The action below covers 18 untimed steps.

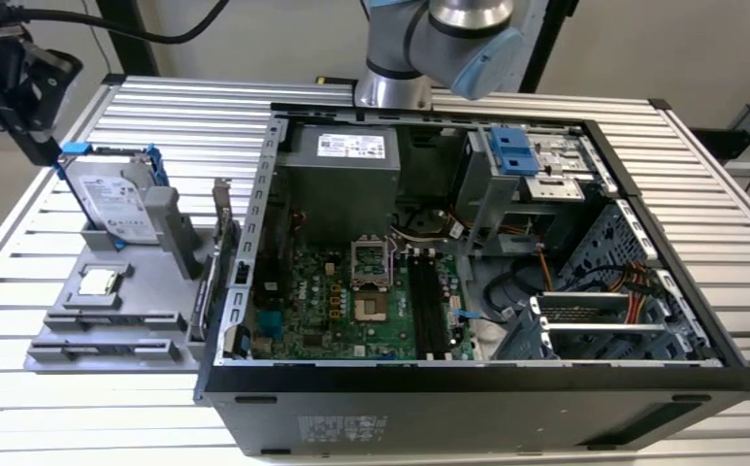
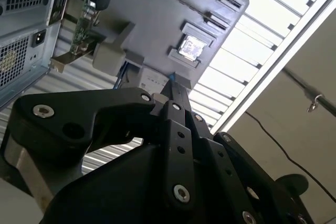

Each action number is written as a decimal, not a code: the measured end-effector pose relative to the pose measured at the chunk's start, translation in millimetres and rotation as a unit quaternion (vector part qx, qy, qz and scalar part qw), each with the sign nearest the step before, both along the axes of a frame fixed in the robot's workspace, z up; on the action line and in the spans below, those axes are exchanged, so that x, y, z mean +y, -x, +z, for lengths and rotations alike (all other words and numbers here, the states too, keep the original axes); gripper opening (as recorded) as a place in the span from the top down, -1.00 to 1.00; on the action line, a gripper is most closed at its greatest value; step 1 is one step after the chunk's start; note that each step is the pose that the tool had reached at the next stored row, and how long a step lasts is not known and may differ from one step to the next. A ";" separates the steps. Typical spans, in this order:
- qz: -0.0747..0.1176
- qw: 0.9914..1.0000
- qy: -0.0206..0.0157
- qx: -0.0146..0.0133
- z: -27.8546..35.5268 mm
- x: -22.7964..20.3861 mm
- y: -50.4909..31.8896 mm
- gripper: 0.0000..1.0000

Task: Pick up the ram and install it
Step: 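Reach for the ram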

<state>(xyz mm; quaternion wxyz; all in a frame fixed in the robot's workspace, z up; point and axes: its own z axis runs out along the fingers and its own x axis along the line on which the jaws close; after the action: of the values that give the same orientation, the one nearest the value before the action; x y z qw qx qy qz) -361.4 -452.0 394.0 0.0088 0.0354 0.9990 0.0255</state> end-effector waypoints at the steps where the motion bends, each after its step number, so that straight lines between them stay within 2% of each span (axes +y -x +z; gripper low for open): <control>1: 0.000 1.000 0.000 0.000 0.0 -1.2 0.2 1.00; 18: 0.000 1.000 0.000 0.000 0.0 -19.5 3.8 1.00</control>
<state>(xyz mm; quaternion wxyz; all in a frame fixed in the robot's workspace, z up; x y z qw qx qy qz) -365.2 -471.6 394.0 0.0088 0.0354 0.9990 0.0255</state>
